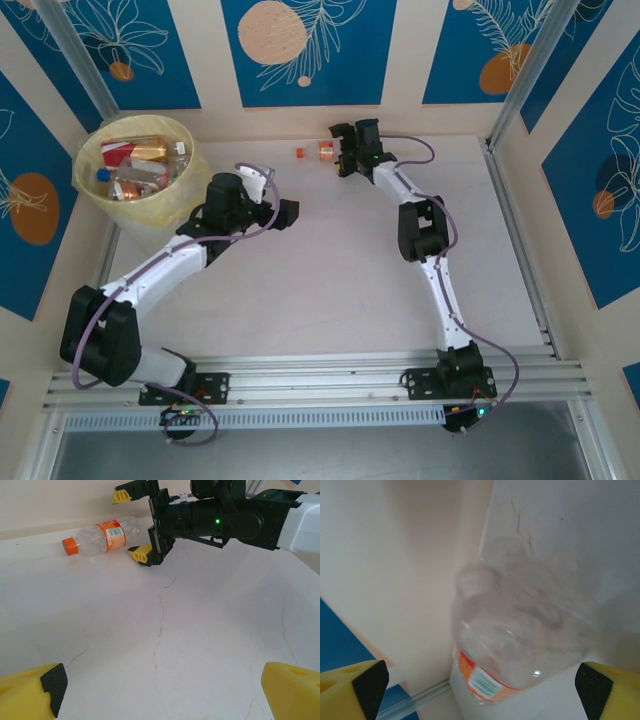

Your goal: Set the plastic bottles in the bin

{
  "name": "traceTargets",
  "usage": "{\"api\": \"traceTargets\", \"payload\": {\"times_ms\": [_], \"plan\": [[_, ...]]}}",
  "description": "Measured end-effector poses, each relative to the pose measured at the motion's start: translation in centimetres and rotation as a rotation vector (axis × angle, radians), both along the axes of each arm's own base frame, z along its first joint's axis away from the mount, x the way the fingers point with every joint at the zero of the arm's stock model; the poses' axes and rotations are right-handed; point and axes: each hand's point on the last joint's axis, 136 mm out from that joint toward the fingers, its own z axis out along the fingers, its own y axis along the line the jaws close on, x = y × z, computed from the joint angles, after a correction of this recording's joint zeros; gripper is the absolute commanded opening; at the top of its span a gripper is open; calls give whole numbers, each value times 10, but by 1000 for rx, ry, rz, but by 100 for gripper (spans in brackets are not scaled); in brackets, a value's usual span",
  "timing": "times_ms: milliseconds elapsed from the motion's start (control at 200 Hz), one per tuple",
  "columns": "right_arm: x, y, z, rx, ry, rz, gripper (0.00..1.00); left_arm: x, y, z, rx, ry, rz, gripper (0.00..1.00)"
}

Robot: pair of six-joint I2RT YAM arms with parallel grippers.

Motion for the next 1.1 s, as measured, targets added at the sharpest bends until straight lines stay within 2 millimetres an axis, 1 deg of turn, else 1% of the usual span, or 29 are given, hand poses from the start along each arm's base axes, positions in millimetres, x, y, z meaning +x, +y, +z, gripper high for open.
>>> {"api": "traceTargets", "payload": {"times_ms": [140,190,240,335,425,495,575,635,675,730,805,870,885,930,945,1000,1045,1100], "plan": [[12,2,0,31,-29,-36,91,4,4,-4,5,7,14,100],[14,2,-1,39,-31,-51,84,5,5,-6,7,12,18,100],[15,1,-5,37,-33,-61,80,6,6,-9,10,18,21,100],[16,1,-6,28,-41,-71,76,8,7,-13,14,28,24,100],[17,1,-8,17,-46,-66,76,10,7,-17,17,35,27,100],[16,3,-7,6,-56,-49,77,14,6,-24,21,49,28,100],[13,4,-5,-27,-82,-13,80,27,-1,-36,24,85,26,100],[6,2,-5,-80,-94,17,83,39,-7,-45,23,109,27,100],[-2,-1,-4,-118,-90,36,85,45,-12,-53,22,124,28,100],[-21,-7,-4,-181,-65,65,88,51,-19,-63,28,144,29,100],[-51,-20,8,-250,-48,93,91,60,-28,-73,44,160,41,100],[-79,-36,27,-300,-52,112,94,68,-40,-75,58,157,44,100],[-86,-41,35,-310,-61,113,95,70,-43,-76,62,156,46,100],[-102,-53,51,-336,-79,122,97,75,-53,-75,67,147,44,100],[-108,-59,60,-345,-88,120,97,77,-56,-75,69,144,46,100],[-125,-76,79,-377,-118,122,100,84,-65,-76,76,136,50,100],[-140,-92,96,-407,-145,114,100,91,-69,-77,81,130,58,100],[-155,-107,109,-440,-164,112,99,96,-73,-81,87,129,67,100]]}}
